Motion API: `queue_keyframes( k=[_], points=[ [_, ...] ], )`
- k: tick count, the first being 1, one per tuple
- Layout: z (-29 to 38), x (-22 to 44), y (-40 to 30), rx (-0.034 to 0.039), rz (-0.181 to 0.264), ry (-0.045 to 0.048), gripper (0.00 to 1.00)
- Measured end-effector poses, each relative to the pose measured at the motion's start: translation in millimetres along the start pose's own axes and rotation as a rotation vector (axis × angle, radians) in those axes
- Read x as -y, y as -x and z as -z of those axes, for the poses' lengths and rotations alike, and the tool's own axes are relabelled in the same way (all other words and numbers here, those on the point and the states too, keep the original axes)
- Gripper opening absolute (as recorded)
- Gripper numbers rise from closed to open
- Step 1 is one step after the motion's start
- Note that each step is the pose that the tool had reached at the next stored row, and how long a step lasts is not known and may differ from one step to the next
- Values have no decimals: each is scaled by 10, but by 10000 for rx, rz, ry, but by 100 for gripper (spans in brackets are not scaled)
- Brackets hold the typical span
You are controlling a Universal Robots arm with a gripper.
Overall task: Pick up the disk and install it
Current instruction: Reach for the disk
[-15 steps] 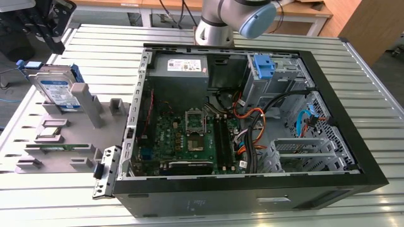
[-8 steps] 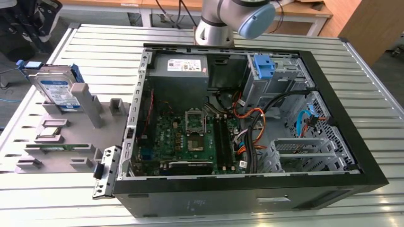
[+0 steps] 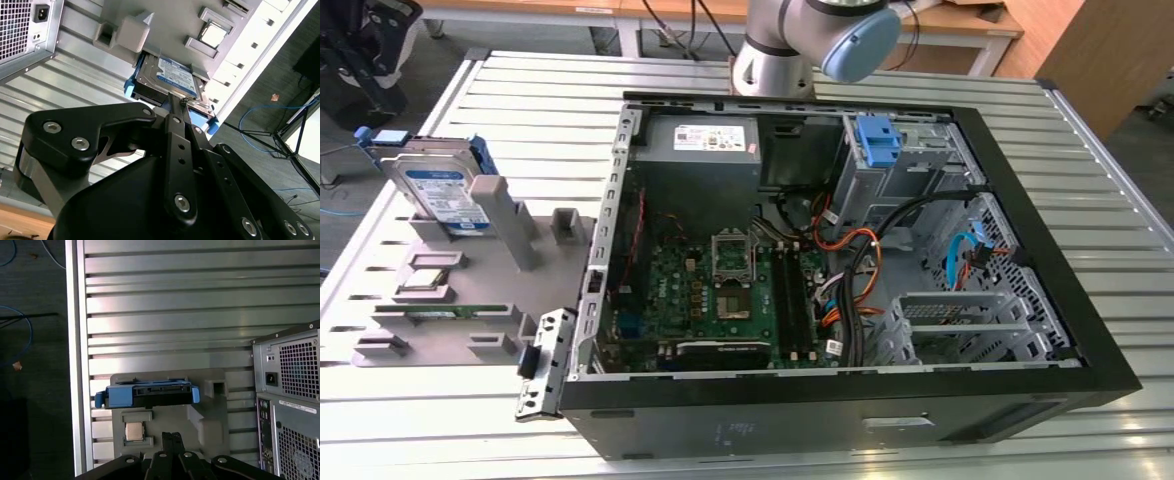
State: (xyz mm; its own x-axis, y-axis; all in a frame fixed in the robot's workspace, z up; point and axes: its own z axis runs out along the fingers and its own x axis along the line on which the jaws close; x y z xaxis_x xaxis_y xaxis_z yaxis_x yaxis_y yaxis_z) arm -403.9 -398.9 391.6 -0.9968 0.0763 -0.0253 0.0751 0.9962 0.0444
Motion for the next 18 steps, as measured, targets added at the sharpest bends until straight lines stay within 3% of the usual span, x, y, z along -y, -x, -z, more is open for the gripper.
queue_keyframes(
  k=[7, 15, 18],
  points=[
    [-28, -3, -13, -1, 0, 0, 10],
    [-167, -34, -19, 1, 0, 0, 10],
    [-190, -48, -22, 1, 1, 0, 10]
  ],
)
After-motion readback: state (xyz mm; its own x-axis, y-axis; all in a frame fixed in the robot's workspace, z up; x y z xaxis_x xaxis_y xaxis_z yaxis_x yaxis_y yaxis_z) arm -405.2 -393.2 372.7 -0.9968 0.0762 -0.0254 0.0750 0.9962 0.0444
